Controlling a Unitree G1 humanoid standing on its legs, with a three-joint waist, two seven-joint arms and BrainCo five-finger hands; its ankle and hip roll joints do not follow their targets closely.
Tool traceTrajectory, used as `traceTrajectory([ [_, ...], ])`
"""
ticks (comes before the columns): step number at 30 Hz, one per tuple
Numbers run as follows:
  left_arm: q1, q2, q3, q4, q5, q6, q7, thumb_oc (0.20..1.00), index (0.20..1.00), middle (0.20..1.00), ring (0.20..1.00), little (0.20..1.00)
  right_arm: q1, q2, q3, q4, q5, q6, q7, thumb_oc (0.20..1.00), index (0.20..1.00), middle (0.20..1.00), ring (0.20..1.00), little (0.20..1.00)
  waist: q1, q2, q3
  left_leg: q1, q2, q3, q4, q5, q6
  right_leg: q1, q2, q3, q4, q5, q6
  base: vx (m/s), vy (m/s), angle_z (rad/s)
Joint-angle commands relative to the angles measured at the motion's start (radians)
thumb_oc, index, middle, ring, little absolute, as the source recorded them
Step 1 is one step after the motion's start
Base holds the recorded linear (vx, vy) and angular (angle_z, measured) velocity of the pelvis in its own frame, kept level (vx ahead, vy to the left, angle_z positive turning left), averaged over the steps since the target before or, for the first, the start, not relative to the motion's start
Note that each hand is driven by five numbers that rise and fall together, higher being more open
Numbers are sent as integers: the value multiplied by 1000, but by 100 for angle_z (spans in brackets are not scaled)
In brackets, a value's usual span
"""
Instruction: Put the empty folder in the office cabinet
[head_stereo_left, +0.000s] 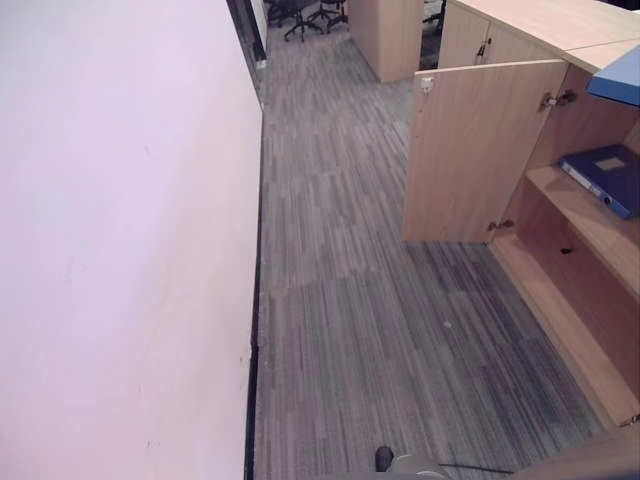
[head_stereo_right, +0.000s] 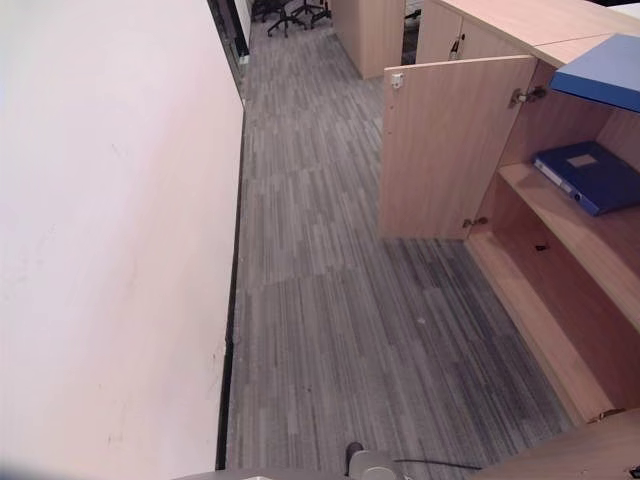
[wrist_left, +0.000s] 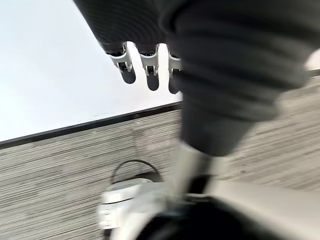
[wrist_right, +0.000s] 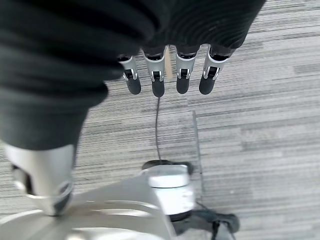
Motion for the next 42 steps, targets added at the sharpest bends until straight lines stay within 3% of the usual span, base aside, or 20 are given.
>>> traceTrajectory([
  [1, -88, -22, 4, -45, -69, -53, 16, 1000, 1000, 1000, 1000, 1000, -17, 31, 36, 8, -36, -13, 14, 1000, 1000, 1000, 1000, 1000, -10, -8, 18, 22, 65, 21, 27, 64, -7, -36, -43, 29, -95, 159, 119, 92, -102, -12],
  [3, -94, -10, 6, -59, -82, -52, 13, 1000, 1000, 1000, 1000, 1000, -22, 25, 38, 2, -39, -13, 18, 1000, 1000, 1000, 1000, 1000, -6, -38, 33, -73, 88, 44, 206, 137, 12, -20, -68, 53, -81, 141, 103, 60, -103, -11],
  [4, -94, -10, 6, -59, -82, -52, 13, 1000, 1000, 1000, 1000, 1000, -22, 25, 38, 2, -39, -13, 18, 1000, 1000, 1000, 1000, 1000, -6, -38, 33, -74, 88, 44, 207, 136, 12, -21, -68, 52, -81, 141, 103, 41, -193, -21],
  [5, -98, 1, 11, -70, -93, -49, 15, 1000, 1000, 1000, 1000, 1000, -31, 15, 42, 0, -37, -13, 17, 1000, 1000, 1000, 1000, 1000, 10, -72, 53, -168, 82, 53, 389, 174, 48, -6, -84, 78, -70, 130, 79, 26, -144, -27],
  [7, -99, 4, 16, -71, -94, -51, 15, 1000, 1000, 1000, 1000, 1000, -27, 4, 36, 1, -35, -10, 20, 1000, 1000, 1000, 1000, 1000, 19, -89, 61, -253, 81, 100, 457, 162, 65, 16, -102, 93, -63, 115, 67, 133, -129, -46],
  [8, -99, 4, 18, -71, -94, -53, 16, 1000, 1000, 1000, 1000, 1000, -20, -4, 26, 5, -33, -10, 14, 1000, 1000, 1000, 1000, 1000, 29, -91, 67, -304, 72, 112, 444, 126, 71, 39, -110, 96, -66, 102, 72, 225, -43, -50],
  [10, -101, 7, 21, -71, -93, -56, 16, 1000, 1000, 1000, 1000, 1000, -11, -14, 12, 10, -31, -10, 16, 1000, 1000, 1000, 1000, 1000, 42, -83, 63, -345, 42, 124, 317, 125, 62, 64, -114, 102, -81, 91, 83, 293, 97, -37],
  [11, -98, 6, 20, -70, -92, -58, 13, 1000, 1000, 1000, 1000, 1000, -5, -26, 7, 15, -31, -9, 19, 1000, 1000, 1000, 1000, 1000, 56, -60, 67, -350, 16, 112, 151, 140, 43, 92, -107, 107, -93, 72, 94, 276, 129, -41],
  [12, -98, 6, 20, -70, -92, -58, 13, 1000, 1000, 1000, 1000, 1000, -5, -27, 6, 15, -31, -9, 19, 1000, 1000, 1000, 1000, 1000, 55, -62, 71, -339, 13, 112, 143, 142, 44, 99, -109, 106, -94, 70, 95, 270, 135, -30],
  [15, -94, 6, 21, -72, -87, -63, 13, 1000, 1000, 1000, 1000, 1000, 1, -38, 2, 15, -33, -12, 21, 1000, 1000, 1000, 1000, 1000, 84, -38, 77, -418, -19, 96, -69, 247, 6, 173, -102, 116, -123, 38, 102, 286, 80, -31],
  [21, -81, 3, 60, -27, -93, -60, 14, 1000, 1000, 1000, 1000, 1000, 18, -31, -3, 17, -43, -11, 32, 1000, 1000, 1000, 1000, 1000, 112, -22, 35, -393, -7, 75, -133, 294, -10, 237, -125, 172, -155, 7, 134, 305, 157, -49],
  [23, -68, 23, 66, -24, -76, -46, 18, 1000, 1000, 1000, 1000, 1000, -36, -62, -6, 12, -34, -23, 55, 1000, 1000, 1000, 1000, 1000, 148, -40, -4, -363, -27, 61, -140, 262, 10, 239, -176, 166, -174, 21, 165, 274, 188, -59],
  [27, -64, 36, 70, -62, -83, -49, 13, 1000, 1000, 1000, 1000, 1000, -39, -50, 3, -18, -25, -17, 75, 1000, 1000, 1000, 1000, 1000, 162, -47, -21, -331, -71, 73, -145, 208, 48, 187, -269, 171, -133, 65, 218, 124, 220, -13],
  [30, -57, 50, 74, -91, -83, -51, 11, 1000, 1000, 1000, 1000, 1000, -55, -69, 12, -48, -33, -16, 84, 1000, 1000, 1000, 1000, 1000, 176, -49, -17, -297, -111, 87, -145, 169, 73, 127, -357, 173, -25, 203, 222, 108, 216, 3],
  [32, -49, 67, 85, -107, -83, -50, 8, 1000, 1000, 1000, 1000, 1000, -64, -76, 28, -67, -41, -16, 87, 1000, 1000, 1000, 1000, 1000, 194, -47, -10, -278, -109, 101, -151, 158, 76, 104, -400, 108, 17, 258, 206, 88, 126, -1],
  [34, -40, 81, 89, -117, -82, -47, 7, 1000, 1000, 1000, 1000, 1000, -67, -72, 46, -81, -49, -17, 89, 1000, 1000, 1000, 1000, 1000, 205, -50, -7, -258, -98, 115, -152, 137, 76, 98, -429, -7, 22, 260, 192, 96, 73, -24],
  [36, -44, 94, 90, -115, -71, -45, 6, 1000, 1000, 1000, 1000, 1000, -68, -68, 55, -81, -48, -20, 90, 1000, 1000, 1000, 1000, 1000, 202, -65, -10, -247, -91, 127, -152, 119, 75, 87, -390, -76, -3, 227, 192, 87, 0, -46],
  [38, -51, 101, 92, -103, -80, -41, 0, 1000, 1000, 1000, 1000, 1000, -77, -49, 65, -76, -43, -21, 87, 1000, 1000, 1000, 1000, 1000, 177, -69, 16, -217, -77, 126, -152, 98, 79, -15, -272, -132, -10, 168, 192, 114, -35, -29],
  [39, -51, 101, 92, -103, -80, -41, 0, 1000, 1000, 1000, 1000, 1000, -77, -49, 65, -76, -43, -21, 87, 1000, 1000, 1000, 1000, 1000, 176, -68, 18, -215, -76, 125, -152, 97, 78, -12, -271, -133, -10, 167, 191, 127, -23, -31],
  [42, -54, 98, 88, -86, -78, -35, -1, 1000, 1000, 1000, 1000, 1000, -74, -32, 74, -69, -20, -27, 80, 1000, 1000, 1000, 1000, 1000, 137, -81, 50, -152, -82, 114, -152, 74, 85, -65, -165, -140, -62, 177, 186, 195, -7, 40],
])
